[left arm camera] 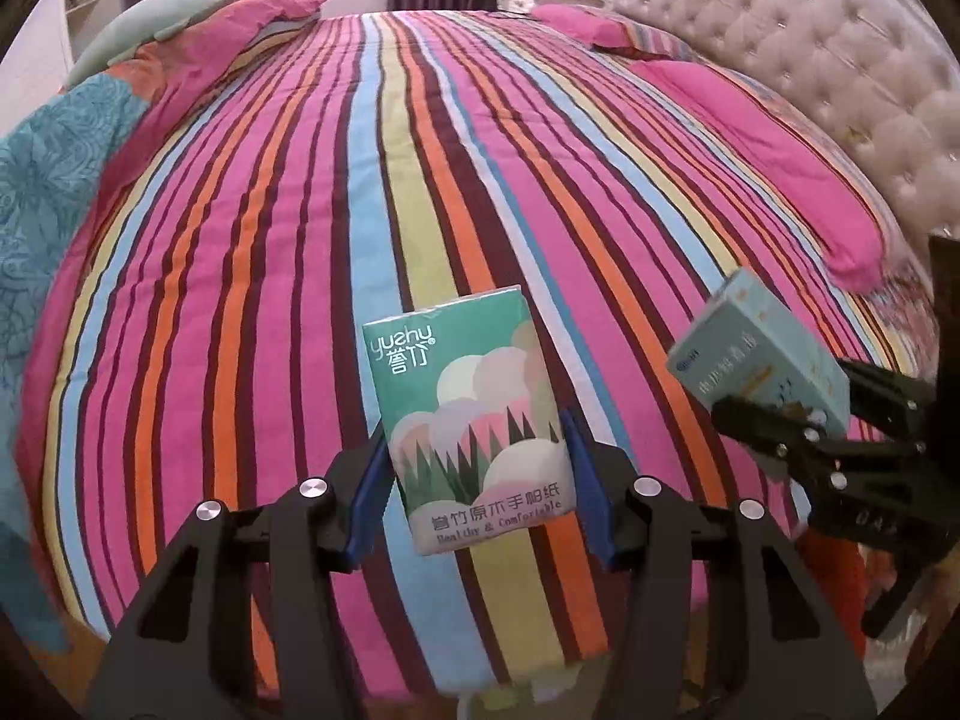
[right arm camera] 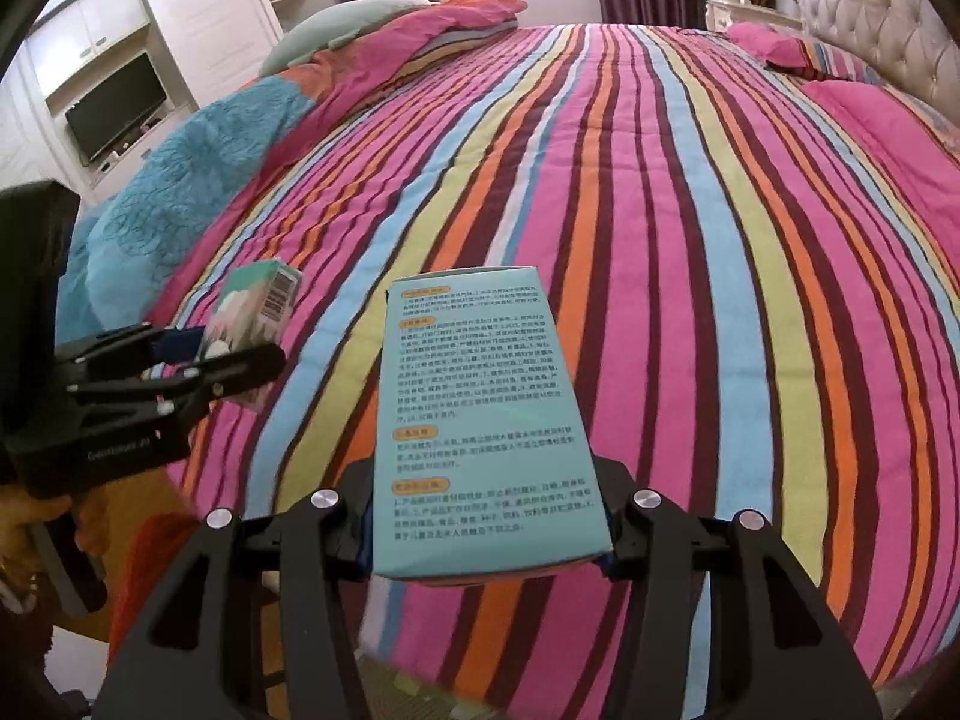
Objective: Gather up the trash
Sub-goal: 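Carry the teal box and green tissue pack down over the wastebasket, then open both tools to drop the teal box and tissue pack into the wastebasket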
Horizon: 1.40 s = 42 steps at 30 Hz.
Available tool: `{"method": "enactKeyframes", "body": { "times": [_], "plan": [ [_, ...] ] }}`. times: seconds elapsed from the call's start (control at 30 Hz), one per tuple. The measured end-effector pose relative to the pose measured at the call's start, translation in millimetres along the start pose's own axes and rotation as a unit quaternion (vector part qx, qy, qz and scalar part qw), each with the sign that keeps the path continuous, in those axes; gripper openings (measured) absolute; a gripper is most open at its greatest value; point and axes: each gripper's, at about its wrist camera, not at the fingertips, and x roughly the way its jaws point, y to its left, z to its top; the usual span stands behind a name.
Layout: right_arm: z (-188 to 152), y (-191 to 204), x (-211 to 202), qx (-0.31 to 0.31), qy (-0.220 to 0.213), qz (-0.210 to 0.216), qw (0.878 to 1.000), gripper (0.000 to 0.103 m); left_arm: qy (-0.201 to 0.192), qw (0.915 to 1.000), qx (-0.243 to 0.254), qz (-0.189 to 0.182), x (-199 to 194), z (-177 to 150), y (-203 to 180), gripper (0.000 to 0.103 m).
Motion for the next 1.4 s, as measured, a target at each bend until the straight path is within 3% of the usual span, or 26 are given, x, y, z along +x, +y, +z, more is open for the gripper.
{"method": "enactKeyframes", "body": {
  "times": [0.37,0.63,0.87,1.17,1.4],
  "plan": [
    [-68.6,28.4,-31.7,-0.008,0.04,0.006,0.999,0.049,0.007,0.9984,0.045,-0.033,-41.9,-92.3,-16.9,0.053],
    [-132.3,48.1,-19.0,-0.004,0.126,0.027,0.992,0.049,0.068,0.9927,0.092,-0.038,-34.8,-164.8,-29.9,0.053],
    [-165.3,48.1,10.2,0.043,0.187,0.034,0.981,0.049,0.124,0.9853,0.106,-0.05,-8.5,-201.2,-45.8,0.053],
    [-195.7,49.5,60.0,0.078,0.293,0.029,0.952,0.049,0.226,0.9645,0.124,-0.056,38.8,-226.3,-60.0,0.053],
    [-219.9,31.8,89.5,0.134,0.358,0.037,0.923,0.049,0.335,0.9334,0.11,-0.065,82.4,-246.3,-60.0,0.053]
  ]
}}
